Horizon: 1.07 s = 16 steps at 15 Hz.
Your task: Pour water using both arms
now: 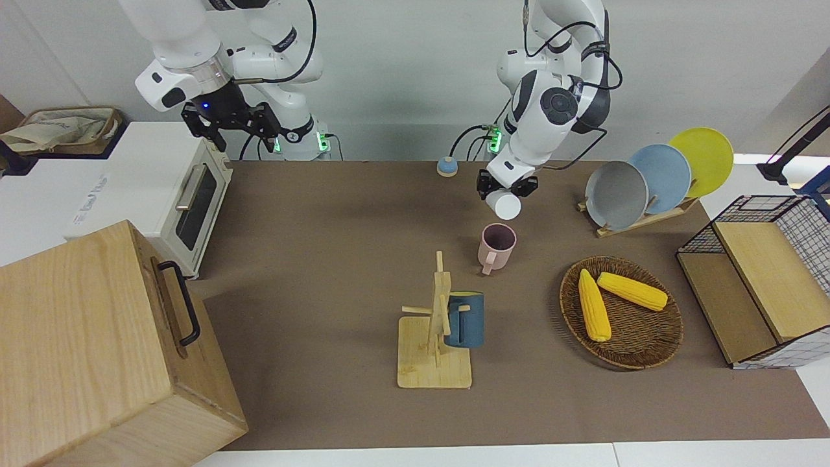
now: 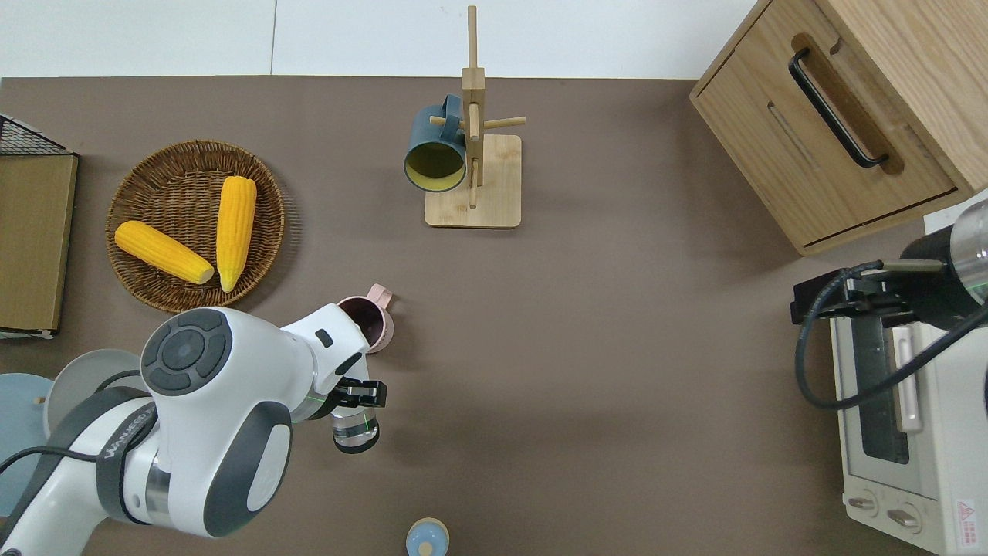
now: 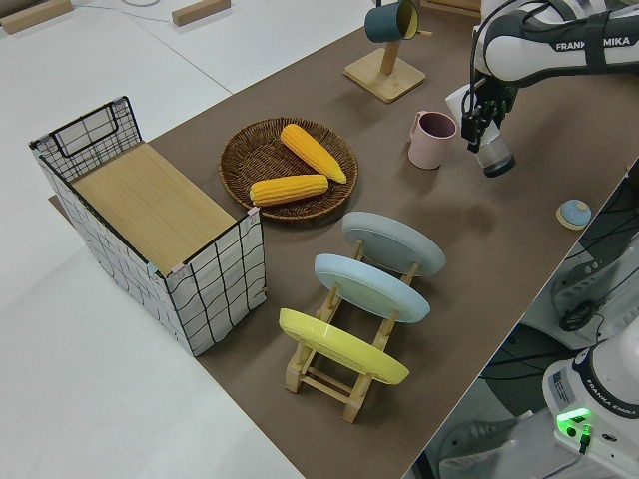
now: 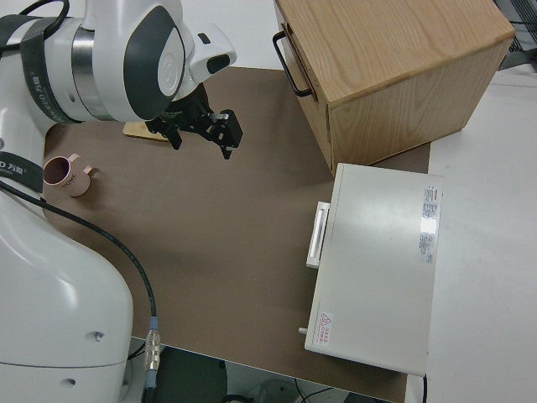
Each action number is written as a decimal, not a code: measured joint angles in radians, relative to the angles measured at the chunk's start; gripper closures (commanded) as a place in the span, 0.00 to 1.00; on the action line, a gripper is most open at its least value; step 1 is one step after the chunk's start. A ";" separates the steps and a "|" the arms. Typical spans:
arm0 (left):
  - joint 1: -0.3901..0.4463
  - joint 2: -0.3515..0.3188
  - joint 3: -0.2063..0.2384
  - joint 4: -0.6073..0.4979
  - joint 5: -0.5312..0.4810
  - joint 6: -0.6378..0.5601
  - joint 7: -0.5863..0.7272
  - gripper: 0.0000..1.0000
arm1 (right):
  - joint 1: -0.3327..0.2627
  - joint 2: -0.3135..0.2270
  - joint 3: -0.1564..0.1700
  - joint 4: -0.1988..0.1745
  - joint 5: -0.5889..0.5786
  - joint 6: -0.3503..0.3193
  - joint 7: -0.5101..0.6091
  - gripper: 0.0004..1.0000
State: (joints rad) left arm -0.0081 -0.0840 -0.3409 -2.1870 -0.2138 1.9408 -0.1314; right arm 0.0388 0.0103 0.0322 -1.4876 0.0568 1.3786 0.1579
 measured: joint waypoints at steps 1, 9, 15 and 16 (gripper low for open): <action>0.000 0.006 0.000 0.010 0.002 -0.010 -0.002 1.00 | 0.000 0.000 0.000 0.000 0.000 0.000 0.000 0.01; 0.017 0.113 0.002 0.159 0.065 -0.209 -0.025 1.00 | 0.000 0.000 0.000 0.000 0.000 0.000 0.000 0.01; 0.016 0.178 0.001 0.240 0.076 -0.275 -0.045 1.00 | 0.000 0.000 0.000 0.000 0.000 0.000 0.000 0.01; 0.016 0.179 0.001 0.243 0.076 -0.278 -0.045 1.00 | 0.000 0.000 0.000 0.000 0.000 0.000 0.000 0.01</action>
State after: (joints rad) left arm 0.0083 0.0949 -0.3396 -1.9444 -0.1376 1.6629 -0.1766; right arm 0.0388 0.0102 0.0322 -1.4876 0.0568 1.3786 0.1579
